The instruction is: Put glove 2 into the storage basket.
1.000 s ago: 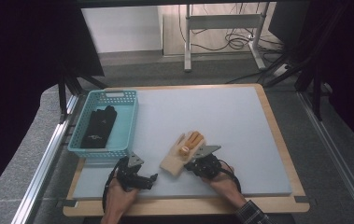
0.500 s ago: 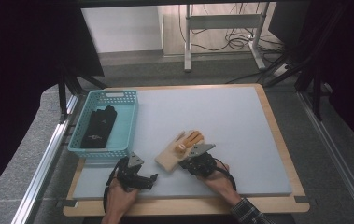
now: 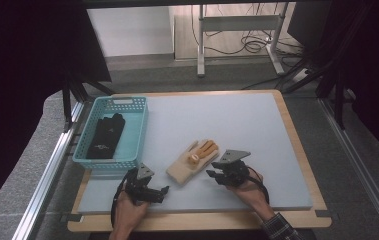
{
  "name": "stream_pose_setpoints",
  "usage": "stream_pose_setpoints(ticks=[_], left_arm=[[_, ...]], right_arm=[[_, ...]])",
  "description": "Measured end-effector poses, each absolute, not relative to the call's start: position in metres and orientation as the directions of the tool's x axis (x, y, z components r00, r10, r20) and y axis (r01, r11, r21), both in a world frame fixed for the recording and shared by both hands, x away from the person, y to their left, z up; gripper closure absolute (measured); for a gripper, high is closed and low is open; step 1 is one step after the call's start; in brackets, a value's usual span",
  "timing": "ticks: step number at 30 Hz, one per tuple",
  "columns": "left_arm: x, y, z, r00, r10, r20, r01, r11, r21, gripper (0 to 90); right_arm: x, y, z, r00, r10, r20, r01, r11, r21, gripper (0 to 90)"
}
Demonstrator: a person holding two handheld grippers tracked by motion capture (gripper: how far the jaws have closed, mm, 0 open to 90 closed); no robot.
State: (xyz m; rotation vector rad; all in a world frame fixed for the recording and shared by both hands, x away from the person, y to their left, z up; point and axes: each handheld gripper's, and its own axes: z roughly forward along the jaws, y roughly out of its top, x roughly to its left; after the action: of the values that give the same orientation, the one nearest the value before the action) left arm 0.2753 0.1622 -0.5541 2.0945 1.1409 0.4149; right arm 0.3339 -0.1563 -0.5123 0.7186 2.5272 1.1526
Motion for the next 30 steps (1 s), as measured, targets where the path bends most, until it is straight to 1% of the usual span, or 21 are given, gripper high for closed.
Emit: stream_pose_setpoints(ticks=[4, 5, 6, 18, 21, 22, 30], left_arm=[[0.275, 0.162, -0.554, 0.559, 0.828, -0.051, 0.601, -0.362, 0.712, 0.0], [0.275, 0.162, -0.554, 0.559, 0.828, -0.051, 0.601, -0.362, 0.712, 0.0], [0.275, 0.162, -0.554, 0.558, 0.828, -0.051, 0.602, -0.362, 0.712, 0.0], [0.275, 0.162, -0.554, 0.556, 0.829, -0.051, 0.602, -0.36, 0.713, 0.0], [0.275, 0.162, -0.554, 0.556, 0.83, -0.051, 0.602, -0.36, 0.713, 0.0], [0.275, 0.161, -0.554, 0.556, 0.83, -0.05, 0.602, -0.36, 0.713, 0.0], [0.275, 0.161, -0.554, 0.555, 0.83, -0.049, 0.604, -0.362, 0.71, 0.0]], right_arm=[[0.335, -0.17, -0.509, -0.821, 0.569, -0.049, 0.337, 0.552, 0.763, 53.1], [0.335, -0.17, -0.509, -0.821, 0.569, -0.049, 0.337, 0.552, 0.763, 53.1], [0.336, -0.179, -0.508, -0.807, 0.588, -0.053, 0.347, 0.545, 0.764, 49.6], [0.343, -0.223, -0.508, -0.73, 0.681, -0.056, 0.414, 0.506, 0.757, 31.3], [0.342, -0.23, -0.508, -0.717, 0.695, -0.061, 0.422, 0.501, 0.756, 29.4], [0.342, -0.238, -0.509, -0.701, 0.71, -0.064, 0.431, 0.493, 0.756, 27.4], [0.34, -0.258, -0.518, -0.658, 0.751, -0.059, 0.47, 0.47, 0.748, 23.8]])
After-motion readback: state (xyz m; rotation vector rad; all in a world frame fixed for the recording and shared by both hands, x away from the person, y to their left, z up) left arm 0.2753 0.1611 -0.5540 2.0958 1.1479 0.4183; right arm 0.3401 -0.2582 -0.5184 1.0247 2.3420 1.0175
